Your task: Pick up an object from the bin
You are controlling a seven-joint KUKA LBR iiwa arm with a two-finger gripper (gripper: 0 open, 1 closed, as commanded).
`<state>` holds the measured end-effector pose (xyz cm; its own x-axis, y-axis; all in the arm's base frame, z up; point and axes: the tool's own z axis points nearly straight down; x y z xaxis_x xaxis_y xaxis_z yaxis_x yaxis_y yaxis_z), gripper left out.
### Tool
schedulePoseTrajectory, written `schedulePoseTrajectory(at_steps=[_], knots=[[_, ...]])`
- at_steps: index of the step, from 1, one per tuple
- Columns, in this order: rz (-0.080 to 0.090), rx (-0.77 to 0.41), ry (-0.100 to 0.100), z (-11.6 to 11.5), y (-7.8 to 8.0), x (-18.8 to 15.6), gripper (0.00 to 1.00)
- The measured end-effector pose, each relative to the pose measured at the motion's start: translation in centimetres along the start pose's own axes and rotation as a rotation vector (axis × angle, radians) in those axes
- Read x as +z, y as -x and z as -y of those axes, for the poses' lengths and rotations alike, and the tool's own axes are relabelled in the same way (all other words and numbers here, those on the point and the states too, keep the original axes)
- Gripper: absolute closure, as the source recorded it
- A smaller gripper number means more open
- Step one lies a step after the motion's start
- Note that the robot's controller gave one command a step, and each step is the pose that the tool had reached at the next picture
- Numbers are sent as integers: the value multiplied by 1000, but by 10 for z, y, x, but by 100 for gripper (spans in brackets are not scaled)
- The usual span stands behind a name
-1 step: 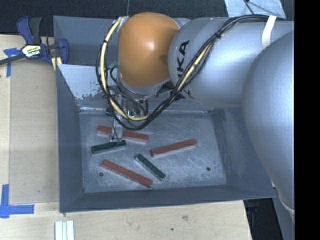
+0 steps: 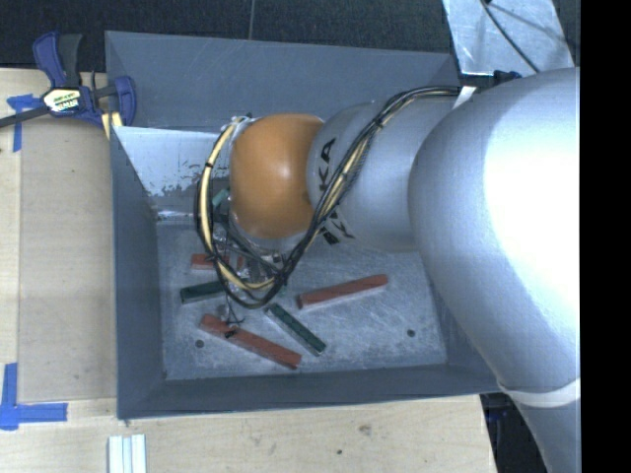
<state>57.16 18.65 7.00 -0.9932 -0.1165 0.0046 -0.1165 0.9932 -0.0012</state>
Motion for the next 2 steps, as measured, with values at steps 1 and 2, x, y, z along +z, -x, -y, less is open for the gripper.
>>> schedulePoseTrajectory(at_steps=[1,2], knots=[[7,1,3,-1,2,-4,100],[10,18,2,12,15,-149,100]])
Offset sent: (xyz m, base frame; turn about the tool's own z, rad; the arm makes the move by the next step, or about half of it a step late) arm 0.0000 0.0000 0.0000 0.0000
